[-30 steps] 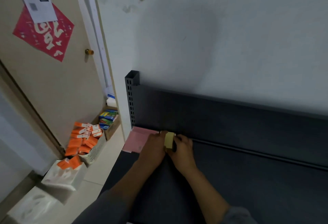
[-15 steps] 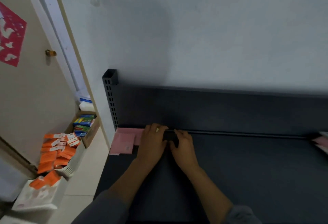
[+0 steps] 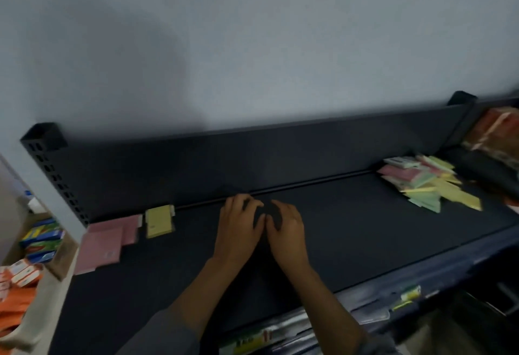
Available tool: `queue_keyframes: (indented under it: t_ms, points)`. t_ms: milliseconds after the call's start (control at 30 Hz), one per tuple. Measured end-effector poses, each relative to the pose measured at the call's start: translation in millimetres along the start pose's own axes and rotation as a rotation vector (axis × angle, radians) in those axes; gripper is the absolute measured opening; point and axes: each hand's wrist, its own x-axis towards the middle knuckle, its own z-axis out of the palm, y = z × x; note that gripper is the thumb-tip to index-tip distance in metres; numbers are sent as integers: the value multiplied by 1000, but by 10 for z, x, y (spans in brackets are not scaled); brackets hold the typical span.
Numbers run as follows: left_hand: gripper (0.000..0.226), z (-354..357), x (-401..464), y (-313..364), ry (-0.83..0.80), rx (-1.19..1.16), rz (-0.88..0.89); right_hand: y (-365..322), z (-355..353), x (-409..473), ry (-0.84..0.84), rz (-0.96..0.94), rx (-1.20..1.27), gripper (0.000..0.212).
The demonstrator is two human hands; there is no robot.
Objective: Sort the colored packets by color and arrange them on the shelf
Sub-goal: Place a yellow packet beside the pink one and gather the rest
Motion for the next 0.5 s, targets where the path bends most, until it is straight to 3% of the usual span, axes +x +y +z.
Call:
queue_keyframes:
  t_ms: [500]
  points:
    - [22, 1274, 371, 2036, -95, -39, 122, 1331, -1927, 94, 165, 157, 41, 39]
